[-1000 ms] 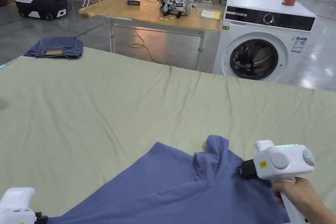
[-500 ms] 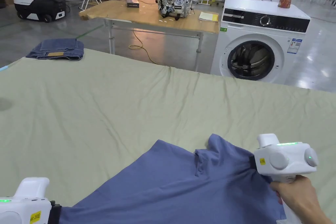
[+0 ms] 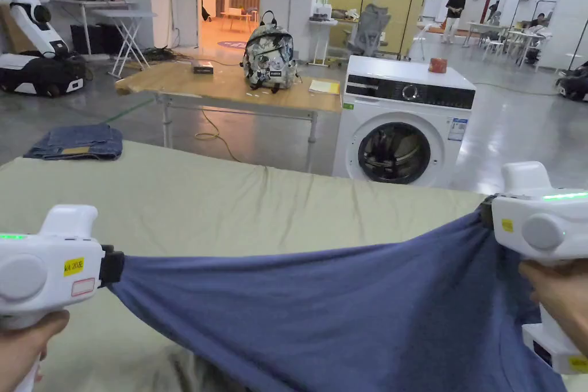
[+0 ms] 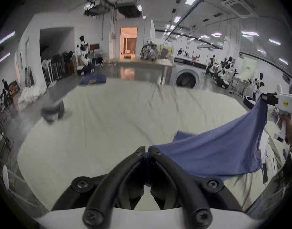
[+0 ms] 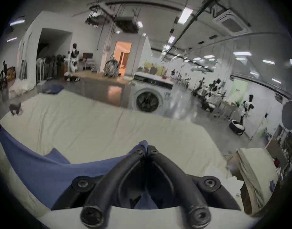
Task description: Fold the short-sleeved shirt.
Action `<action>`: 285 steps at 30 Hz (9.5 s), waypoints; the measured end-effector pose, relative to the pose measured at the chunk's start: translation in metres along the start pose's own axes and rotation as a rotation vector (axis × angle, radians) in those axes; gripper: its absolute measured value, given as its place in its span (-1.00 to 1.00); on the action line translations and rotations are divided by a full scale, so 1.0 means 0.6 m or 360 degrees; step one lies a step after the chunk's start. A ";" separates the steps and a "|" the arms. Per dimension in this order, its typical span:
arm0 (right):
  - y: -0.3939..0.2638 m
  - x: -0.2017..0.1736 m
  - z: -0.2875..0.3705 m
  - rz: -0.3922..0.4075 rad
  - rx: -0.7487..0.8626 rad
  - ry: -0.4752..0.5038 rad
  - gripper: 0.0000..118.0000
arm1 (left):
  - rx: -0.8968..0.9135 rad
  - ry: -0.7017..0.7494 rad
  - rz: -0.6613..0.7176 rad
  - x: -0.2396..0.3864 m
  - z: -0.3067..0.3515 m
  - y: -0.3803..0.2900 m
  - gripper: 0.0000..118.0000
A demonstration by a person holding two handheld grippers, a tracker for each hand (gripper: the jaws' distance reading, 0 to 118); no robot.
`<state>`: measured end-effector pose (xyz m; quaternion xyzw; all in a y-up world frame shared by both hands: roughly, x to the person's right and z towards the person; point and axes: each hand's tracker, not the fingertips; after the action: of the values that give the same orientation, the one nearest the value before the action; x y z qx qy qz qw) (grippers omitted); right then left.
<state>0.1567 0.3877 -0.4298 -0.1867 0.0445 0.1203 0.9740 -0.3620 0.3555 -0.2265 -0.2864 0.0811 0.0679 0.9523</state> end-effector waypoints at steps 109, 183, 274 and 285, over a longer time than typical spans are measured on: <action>-0.577 0.027 0.344 -0.0187 -0.1065 -0.0087 0.11 | -0.0668 -0.0104 -0.0074 -0.023 0.048 -0.411 -0.35; -0.439 -0.036 0.316 -0.0212 -0.0586 0.0158 -0.34 | -0.0861 0.0015 -0.0029 -0.021 0.014 -0.418 -1.00; -0.320 -0.173 0.232 -0.0297 0.0301 0.0084 -1.00 | 0.0051 0.0016 -0.0059 0.063 -0.002 -0.228 -1.00; -0.361 -0.149 0.220 -0.0270 0.0142 0.0054 -1.00 | -0.0762 -0.0153 0.0308 -0.047 -0.192 -0.237 0.19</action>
<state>0.1298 0.2227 -0.2192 -0.1483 0.0502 0.0322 0.9871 -0.3780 0.1713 -0.2400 -0.4909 0.0444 0.1894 0.8492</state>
